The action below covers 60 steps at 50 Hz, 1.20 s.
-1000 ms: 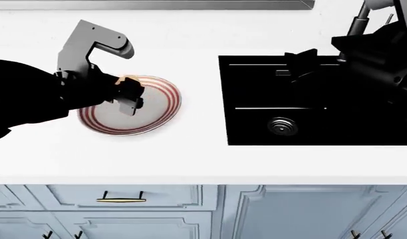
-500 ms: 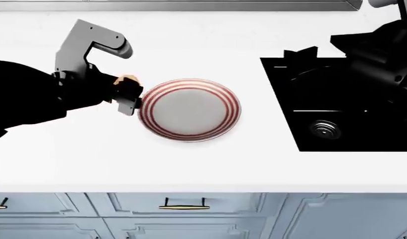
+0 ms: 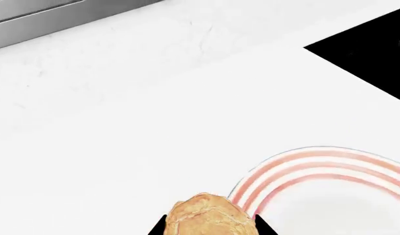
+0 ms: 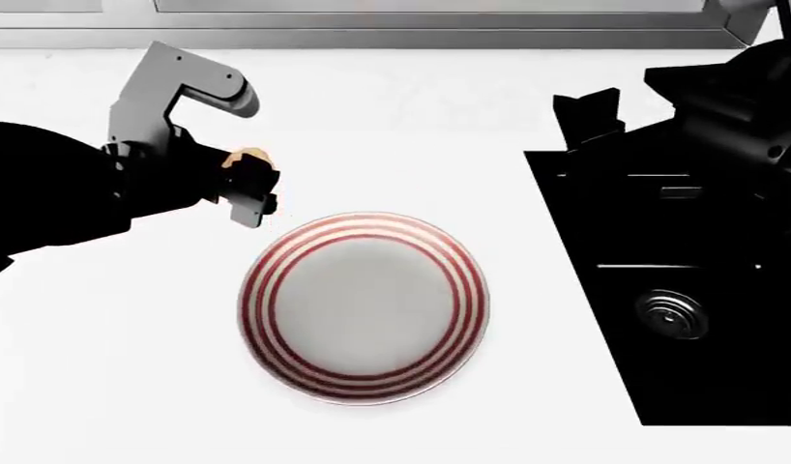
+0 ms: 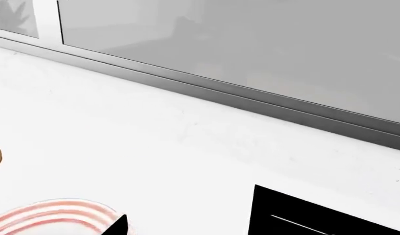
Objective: Place the pastries on the plates.
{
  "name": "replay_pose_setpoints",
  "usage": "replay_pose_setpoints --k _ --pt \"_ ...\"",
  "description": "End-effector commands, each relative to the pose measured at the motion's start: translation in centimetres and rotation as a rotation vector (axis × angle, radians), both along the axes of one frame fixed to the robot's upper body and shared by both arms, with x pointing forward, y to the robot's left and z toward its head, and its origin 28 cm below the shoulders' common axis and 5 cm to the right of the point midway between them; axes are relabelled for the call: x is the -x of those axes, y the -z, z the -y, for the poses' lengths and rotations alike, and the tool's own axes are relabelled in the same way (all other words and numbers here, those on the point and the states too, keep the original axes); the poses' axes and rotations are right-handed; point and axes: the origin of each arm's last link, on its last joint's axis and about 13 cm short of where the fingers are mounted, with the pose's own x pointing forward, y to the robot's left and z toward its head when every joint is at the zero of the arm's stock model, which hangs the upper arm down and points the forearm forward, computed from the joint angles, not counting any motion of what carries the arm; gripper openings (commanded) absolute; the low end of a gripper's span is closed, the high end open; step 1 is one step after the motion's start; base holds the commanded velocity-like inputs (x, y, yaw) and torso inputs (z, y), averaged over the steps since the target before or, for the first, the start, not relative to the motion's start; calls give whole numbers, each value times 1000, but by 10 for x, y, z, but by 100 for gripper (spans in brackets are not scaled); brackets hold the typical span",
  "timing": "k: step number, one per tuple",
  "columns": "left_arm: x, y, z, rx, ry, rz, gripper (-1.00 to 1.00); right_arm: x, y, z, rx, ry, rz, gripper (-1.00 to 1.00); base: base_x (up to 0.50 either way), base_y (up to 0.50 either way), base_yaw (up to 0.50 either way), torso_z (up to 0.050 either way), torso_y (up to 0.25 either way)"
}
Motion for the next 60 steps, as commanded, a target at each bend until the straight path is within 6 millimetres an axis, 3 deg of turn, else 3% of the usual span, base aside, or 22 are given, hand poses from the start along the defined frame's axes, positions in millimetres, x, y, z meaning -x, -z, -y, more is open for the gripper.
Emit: replay_pose_setpoints --k 1,17,30,42,60 --pt "0 -1 1 3 -1 4 -100 0 0 0 -3 0 -5 100 477 1 0 0 0" --pt "8 -1 7 -5 47 6 -100 0 1 -1 -68 1 8 100 236 0 0 0 2" --pt "33 -10 26 -13 185 15 -100 0 1 0 -66 -1 5 100 0 0 0 0 0" --pt "53 2 50 -49 286 7 -100 0 1 -1 -84 -15 23 100 0 0 0 0 0" --pt "71 24 70 -66 398 -34 -100 0 1 0 -67 -9 22 100 0 0 0 0 0"
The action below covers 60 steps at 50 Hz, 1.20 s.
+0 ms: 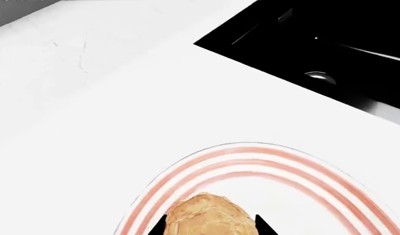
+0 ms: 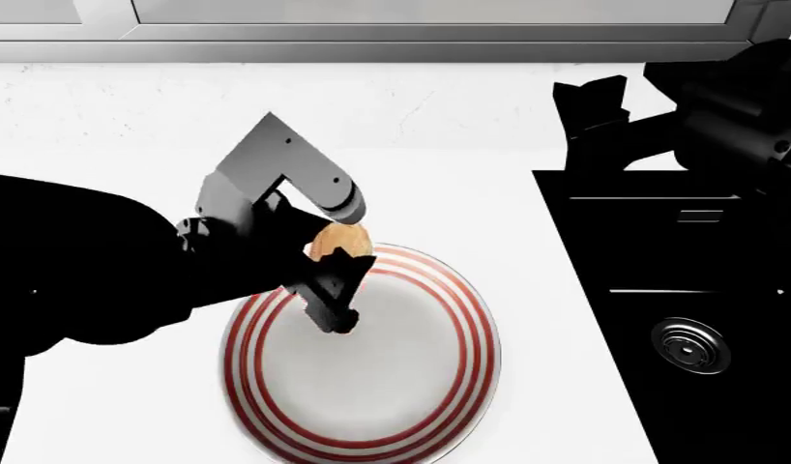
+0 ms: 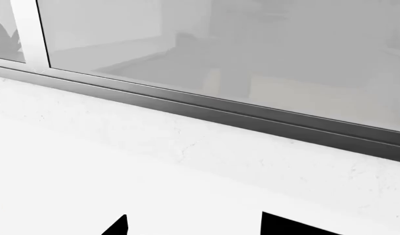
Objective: Place the pastries on the plates.
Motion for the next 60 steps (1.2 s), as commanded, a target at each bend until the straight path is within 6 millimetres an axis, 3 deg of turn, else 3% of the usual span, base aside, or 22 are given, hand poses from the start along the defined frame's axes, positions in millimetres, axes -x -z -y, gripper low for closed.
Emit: replay_pose_setpoints --k 1,18,39,40,53,60 --pt "12 13 13 -10 62 -18 -100 0 0 0 1 -1 1 100 0 0 0 0 0" --pt "20 32 22 9 102 -70 -100 0 0 0 -7 0 5 100 0 0 0 0 1" --pt "19 39 22 -20 90 -79 -100 0 0 0 -27 12 -2 100 0 0 0 0 0" --pt "19 39 22 -23 89 -76 100 0 0 0 -27 13 -2 100 0 0 0 0 0" --pt "19 36 20 -24 90 -68 100 0 0 0 -38 14 -3 100 0 0 0 0 0" --pt "20 25 20 1 96 -56 100 0 0 0 -36 14 4 100 0 0 0 0 0"
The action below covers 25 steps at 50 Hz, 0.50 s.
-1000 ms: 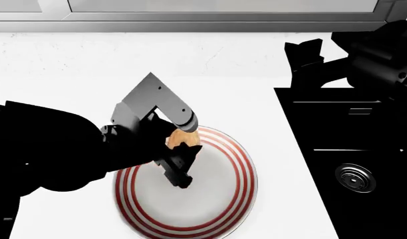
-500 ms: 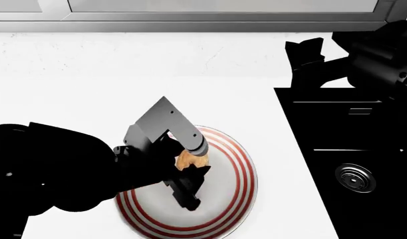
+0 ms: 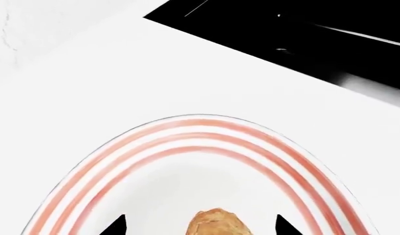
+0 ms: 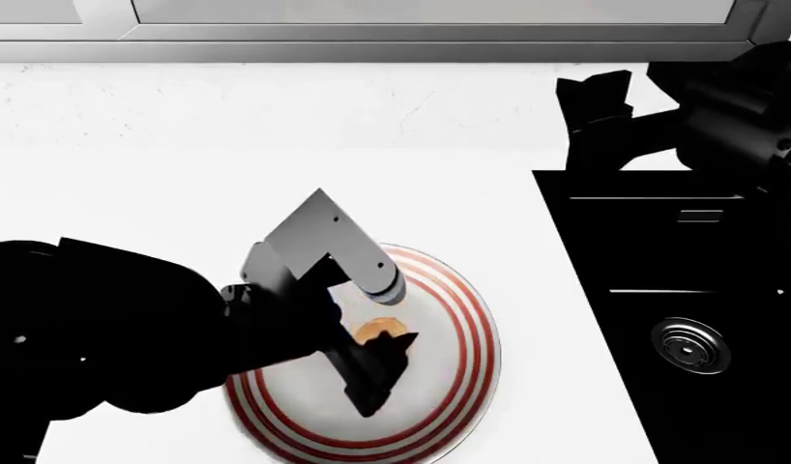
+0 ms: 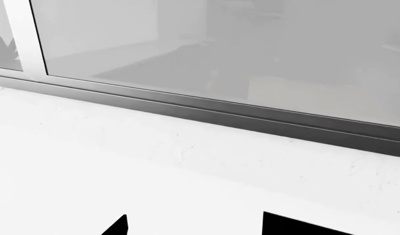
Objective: Place the pastries on the plates.
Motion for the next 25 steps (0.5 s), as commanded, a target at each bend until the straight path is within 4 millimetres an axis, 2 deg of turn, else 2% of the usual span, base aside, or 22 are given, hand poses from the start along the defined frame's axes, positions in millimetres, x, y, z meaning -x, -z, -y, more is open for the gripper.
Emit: replay_pose_setpoints --k 1,14,25 --pt "1 -11 1 25 3 16 100 0 0 0 -3 0 5 100 0 0 0 0 0" --pt "-2 -36 -7 87 -37 71 100 0 0 0 -7 -2 5 100 0 0 0 0 0" --pt "-20 -56 -19 171 -246 158 100 0 0 0 -18 37 15 100 0 0 0 0 0"
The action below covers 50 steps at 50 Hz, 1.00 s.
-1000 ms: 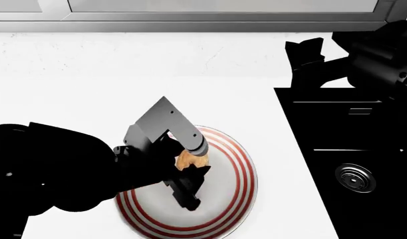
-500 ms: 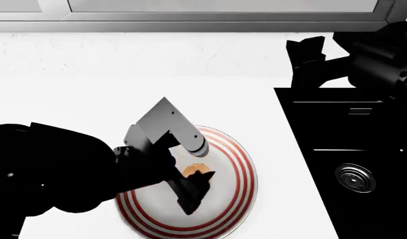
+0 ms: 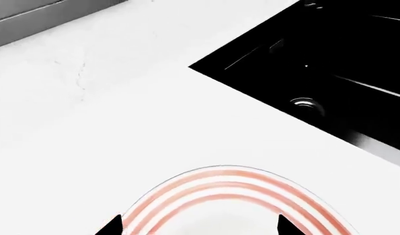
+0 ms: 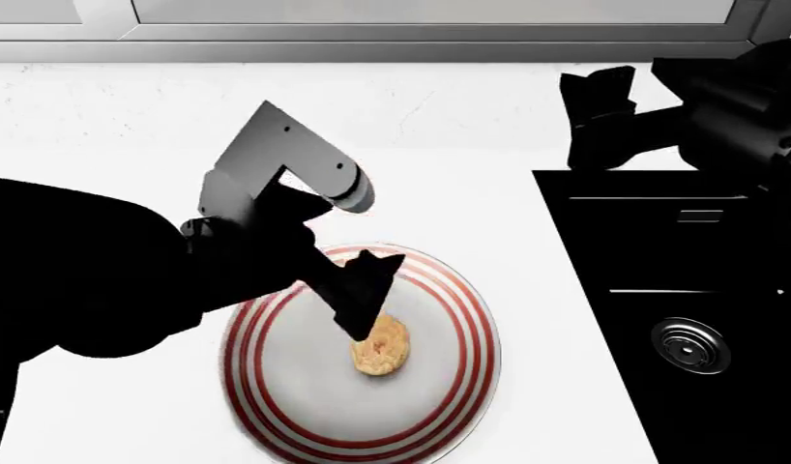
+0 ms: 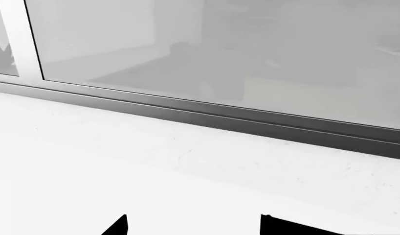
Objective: Place the pastries on the plates.
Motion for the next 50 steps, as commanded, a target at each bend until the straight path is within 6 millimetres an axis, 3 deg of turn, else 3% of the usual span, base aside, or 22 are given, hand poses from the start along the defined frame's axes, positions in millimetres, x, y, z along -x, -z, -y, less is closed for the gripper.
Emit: replay_pose_setpoints --k 1,20,41,50 --pt "-13 -20 -8 75 -161 73 100 0 0 0 -10 26 -2 100 0 0 0 0 0" --pt "-38 -45 -18 136 -414 173 100 0 1 -1 -24 55 57 100 0 0 0 0 0" --pt "-40 -76 -21 179 -431 227 100 -3 1 0 53 37 193 100 0 0 0 0 0" --pt "-41 -77 -22 189 -448 248 100 -4 1 1 101 26 268 100 0 0 0 0 0"
